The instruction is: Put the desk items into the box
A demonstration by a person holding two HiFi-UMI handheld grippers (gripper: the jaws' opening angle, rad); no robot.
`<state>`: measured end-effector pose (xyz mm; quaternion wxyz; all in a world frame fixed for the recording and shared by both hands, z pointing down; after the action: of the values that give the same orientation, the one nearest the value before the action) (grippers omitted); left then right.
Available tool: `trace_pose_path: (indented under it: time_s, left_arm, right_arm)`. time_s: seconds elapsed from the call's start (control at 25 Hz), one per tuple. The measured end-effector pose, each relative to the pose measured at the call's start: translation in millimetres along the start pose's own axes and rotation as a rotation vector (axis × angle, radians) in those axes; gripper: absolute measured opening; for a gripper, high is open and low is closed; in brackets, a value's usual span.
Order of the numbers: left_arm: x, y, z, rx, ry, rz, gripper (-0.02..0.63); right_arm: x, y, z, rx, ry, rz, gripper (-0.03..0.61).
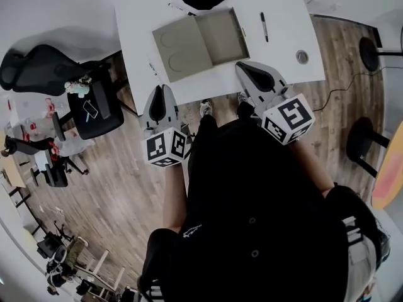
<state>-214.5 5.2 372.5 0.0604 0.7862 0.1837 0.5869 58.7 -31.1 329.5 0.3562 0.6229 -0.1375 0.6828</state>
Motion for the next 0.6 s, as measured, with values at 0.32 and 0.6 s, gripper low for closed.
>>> trace_pose_path:
  time_s: [0.32, 0.6]
  left_arm:
    - [-2, -23, 45, -0.024, 0.027, 0.053, 0.057]
    - [7, -31, 70, -0.092, 0.013, 0.079, 0.057]
  right_arm:
    - [-5, 5, 23, -0.107, -0.03, -0.007, -0.002]
    - [-8, 0, 36, -0.182, -0.053, -0.005, -0.002]
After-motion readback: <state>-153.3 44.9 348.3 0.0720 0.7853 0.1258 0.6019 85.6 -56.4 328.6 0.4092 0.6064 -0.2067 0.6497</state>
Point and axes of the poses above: the fingertips, and each gripper's own axes: y forward along the fingers, z to its right, x out of its underside, the point moved 9 cm from there along -y, backward along the fingers, and after that the axes turned 5 degrees about -y, right-handed, at the moved point
